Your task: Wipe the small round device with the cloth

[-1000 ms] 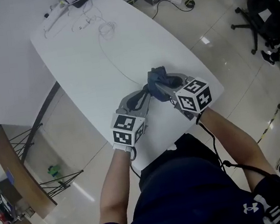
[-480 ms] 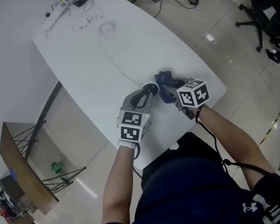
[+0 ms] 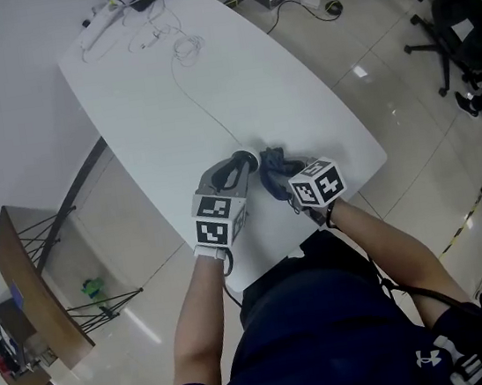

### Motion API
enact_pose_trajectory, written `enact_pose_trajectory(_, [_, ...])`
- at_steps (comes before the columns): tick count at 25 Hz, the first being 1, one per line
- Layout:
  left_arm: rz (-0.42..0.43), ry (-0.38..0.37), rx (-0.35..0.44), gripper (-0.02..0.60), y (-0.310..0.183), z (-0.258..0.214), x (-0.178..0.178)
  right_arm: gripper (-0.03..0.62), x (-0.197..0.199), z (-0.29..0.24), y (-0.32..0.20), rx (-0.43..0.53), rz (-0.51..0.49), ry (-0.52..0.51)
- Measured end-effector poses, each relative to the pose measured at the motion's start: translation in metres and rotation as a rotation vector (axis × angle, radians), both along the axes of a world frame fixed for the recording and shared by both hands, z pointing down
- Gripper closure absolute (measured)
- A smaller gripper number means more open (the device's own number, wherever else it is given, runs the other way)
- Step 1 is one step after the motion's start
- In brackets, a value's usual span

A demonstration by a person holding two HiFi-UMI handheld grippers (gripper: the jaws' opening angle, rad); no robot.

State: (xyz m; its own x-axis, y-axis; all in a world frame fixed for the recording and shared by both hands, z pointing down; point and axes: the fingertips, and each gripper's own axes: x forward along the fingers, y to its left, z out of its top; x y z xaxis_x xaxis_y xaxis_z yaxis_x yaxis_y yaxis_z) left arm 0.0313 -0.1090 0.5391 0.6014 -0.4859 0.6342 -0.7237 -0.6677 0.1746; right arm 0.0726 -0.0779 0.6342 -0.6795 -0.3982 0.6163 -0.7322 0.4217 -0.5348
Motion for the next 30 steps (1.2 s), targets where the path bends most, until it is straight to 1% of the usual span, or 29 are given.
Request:
enact_pose_trajectory(2, [-0.010,0.005,-0.002,0.512,0.000,-0.001,-0.004,0.495,0.001,0.000,0.000,0.003,-0.003,0.003])
enact_pose_trajectory(4, [-0.016,0.007,0.010,0.512,0.000,-0.004,-0.006,0.494,0.012,-0.007,-0.010,0.026,0.030,0.016])
enact_pose_trajectory(6, [-0.016,0.007,0.034,0.512,-0.002,-0.007,-0.005,0.494,0.027,-0.028,-0.031,0.093,0.070,0.030])
enact_pose_trajectory(8, [-0.002,-0.003,0.044,0.512,-0.002,-0.006,0.000,0.494,0.031,-0.061,-0.058,0.205,0.061,0.035])
enact_pose_trajectory(9, [0.005,-0.013,0.045,0.512,-0.003,-0.004,0.003,0.494,0.026,-0.079,-0.071,0.264,0.026,0.030])
enact_pose_trajectory(11, [0.005,-0.021,0.035,0.512,-0.002,-0.001,0.006,0.494,0.002,-0.111,-0.087,0.355,-0.102,0.013])
enact_pose_trajectory(12, [-0.001,-0.018,0.025,0.512,0.000,-0.001,0.006,0.494,-0.014,-0.122,-0.089,0.381,-0.183,0.008])
enact_pose_trajectory(14, [-0.017,-0.009,0.009,0.512,0.003,-0.002,0.006,0.496,-0.042,-0.132,-0.084,0.399,-0.336,0.015])
enact_pose_trajectory(15, [-0.024,-0.003,0.009,0.514,0.004,-0.003,0.006,0.496,-0.052,-0.131,-0.079,0.396,-0.393,0.025])
enact_pose_trajectory(16, [-0.030,0.001,0.011,0.514,0.004,-0.003,0.006,0.496,-0.058,-0.127,-0.075,0.386,-0.429,0.038])
enact_pose_trajectory(17, [-0.033,0.001,0.013,0.517,0.003,-0.002,0.007,0.496,-0.059,-0.121,-0.072,0.372,-0.443,0.053])
enact_pose_trajectory(19, [-0.037,-0.001,0.014,0.522,0.002,-0.001,0.007,0.496,-0.052,-0.103,-0.076,0.333,-0.406,0.067])
enact_pose_trajectory(22, [-0.043,0.010,0.018,0.526,-0.001,-0.003,0.007,0.497,-0.033,-0.083,-0.088,0.237,-0.259,-0.008])
enact_pose_trajectory(23, [-0.047,0.014,0.017,0.528,-0.002,-0.003,0.007,0.497,-0.025,-0.076,-0.093,0.209,-0.218,-0.017])
enact_pose_trajectory(24, [-0.051,0.014,0.014,0.528,-0.003,-0.003,0.005,0.497,-0.018,-0.067,-0.095,0.190,-0.194,-0.005])
enact_pose_trajectory(27, [-0.056,0.009,0.008,0.529,-0.002,-0.002,0.003,0.497,-0.007,-0.036,-0.087,0.144,-0.200,0.046])
enact_pose_trajectory(30, [-0.062,0.019,0.019,0.528,-0.002,-0.004,0.005,0.497,-0.003,-0.013,-0.072,0.104,-0.212,0.064])
